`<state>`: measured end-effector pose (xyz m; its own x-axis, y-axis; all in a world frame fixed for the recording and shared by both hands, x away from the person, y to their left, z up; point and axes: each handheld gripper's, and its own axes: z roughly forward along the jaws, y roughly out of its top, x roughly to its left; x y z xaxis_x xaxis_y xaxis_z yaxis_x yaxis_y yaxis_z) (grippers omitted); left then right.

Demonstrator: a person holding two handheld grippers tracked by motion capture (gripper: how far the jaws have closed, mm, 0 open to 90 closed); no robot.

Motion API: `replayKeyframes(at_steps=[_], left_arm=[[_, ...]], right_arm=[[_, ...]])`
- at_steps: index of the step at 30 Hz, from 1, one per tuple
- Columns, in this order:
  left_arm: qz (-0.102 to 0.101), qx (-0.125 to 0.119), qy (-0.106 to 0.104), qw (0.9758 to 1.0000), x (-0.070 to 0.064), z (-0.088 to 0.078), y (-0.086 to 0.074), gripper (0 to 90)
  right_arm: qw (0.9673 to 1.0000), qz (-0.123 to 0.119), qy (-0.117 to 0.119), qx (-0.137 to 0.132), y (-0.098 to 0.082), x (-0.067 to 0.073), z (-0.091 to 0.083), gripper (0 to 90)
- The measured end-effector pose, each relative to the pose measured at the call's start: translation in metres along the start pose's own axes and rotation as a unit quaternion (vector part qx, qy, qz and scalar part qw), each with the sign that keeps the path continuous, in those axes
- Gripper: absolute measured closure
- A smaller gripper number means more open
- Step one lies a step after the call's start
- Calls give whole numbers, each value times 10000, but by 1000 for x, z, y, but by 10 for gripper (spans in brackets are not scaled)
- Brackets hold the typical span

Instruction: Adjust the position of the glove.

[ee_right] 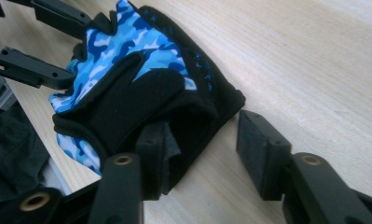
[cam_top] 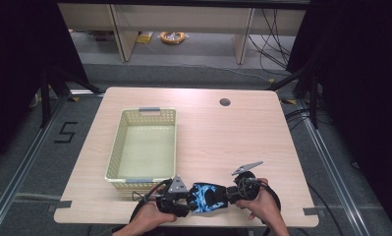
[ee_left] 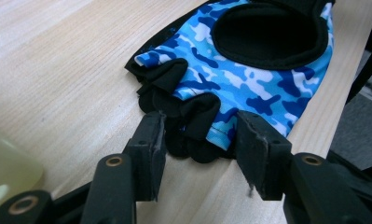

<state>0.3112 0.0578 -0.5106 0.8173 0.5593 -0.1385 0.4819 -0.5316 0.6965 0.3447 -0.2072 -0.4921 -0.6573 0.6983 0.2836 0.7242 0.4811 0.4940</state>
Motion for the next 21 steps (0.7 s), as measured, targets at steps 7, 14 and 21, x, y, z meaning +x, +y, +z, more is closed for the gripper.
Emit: replayKeyframes(at_steps=[7,14,21], left_arm=[[115,35,63,9999,-3,1,0,518],[4,-76,-153,9999,-4,3,-1,719],[-19,-88,-149,9998,-5,3,-1,811]], right_arm=[[9998,-20,127,-130,-3,-1,3,692],[9995,-162,192,-208,-6,-1,3,814],[9987,-233,211,-411,-9,0,4,872]])
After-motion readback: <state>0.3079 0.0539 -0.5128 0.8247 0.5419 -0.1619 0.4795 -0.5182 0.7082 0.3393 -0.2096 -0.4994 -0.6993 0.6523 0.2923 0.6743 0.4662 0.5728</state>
